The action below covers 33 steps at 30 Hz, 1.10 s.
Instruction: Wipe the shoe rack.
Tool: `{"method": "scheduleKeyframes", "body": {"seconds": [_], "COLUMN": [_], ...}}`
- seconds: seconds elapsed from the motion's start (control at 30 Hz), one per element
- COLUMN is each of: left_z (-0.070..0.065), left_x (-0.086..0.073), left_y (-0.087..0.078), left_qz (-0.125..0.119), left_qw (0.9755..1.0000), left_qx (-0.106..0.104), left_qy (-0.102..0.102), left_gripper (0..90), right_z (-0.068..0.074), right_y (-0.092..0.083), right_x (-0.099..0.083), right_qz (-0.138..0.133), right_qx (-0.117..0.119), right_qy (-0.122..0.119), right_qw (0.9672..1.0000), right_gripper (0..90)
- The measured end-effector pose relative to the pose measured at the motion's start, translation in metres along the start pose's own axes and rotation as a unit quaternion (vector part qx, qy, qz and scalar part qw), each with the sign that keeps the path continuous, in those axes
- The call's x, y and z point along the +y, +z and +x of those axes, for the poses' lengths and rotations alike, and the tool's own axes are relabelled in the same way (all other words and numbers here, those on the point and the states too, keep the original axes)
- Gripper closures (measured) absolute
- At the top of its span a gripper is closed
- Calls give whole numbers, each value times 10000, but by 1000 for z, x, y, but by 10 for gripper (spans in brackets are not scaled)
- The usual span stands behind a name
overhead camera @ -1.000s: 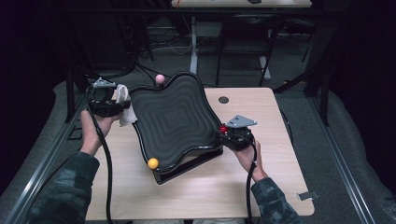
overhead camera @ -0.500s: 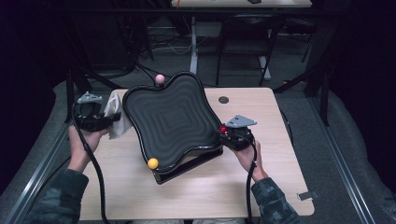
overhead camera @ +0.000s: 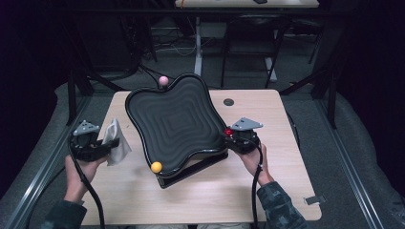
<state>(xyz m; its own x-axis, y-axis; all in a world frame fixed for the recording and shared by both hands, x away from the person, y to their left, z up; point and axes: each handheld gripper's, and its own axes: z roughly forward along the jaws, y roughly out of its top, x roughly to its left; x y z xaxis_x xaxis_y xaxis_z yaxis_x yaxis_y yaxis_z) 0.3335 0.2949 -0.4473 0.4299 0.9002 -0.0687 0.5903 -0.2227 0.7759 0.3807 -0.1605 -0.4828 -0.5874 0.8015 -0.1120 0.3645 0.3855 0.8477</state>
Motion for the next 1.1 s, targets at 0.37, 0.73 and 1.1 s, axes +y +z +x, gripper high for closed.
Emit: {"method": "scheduleKeyframes", "body": {"seconds": [0.37, 0.73, 1.1], "left_z": [1, 0, 2], "left_x": [-30, -38, -43], "left_y": [12, 17, 18], "left_qz": [93, 41, 74], "left_qw": [9996, 9995, 9996], "left_qx": [-84, -182, -85], "left_qy": [-240, -244, -253], "left_gripper": [828, 825, 827], "right_z": [2, -5, -13], "right_y": [0, 0, -1], "right_x": [1, 3, 2], "right_qz": [50, 144, 264], "right_qx": [-84, 99, 65], "right_qy": [42, -58, 72], "right_qw": [9999, 9998, 9996], "right_gripper": [599, 602, 543]}}
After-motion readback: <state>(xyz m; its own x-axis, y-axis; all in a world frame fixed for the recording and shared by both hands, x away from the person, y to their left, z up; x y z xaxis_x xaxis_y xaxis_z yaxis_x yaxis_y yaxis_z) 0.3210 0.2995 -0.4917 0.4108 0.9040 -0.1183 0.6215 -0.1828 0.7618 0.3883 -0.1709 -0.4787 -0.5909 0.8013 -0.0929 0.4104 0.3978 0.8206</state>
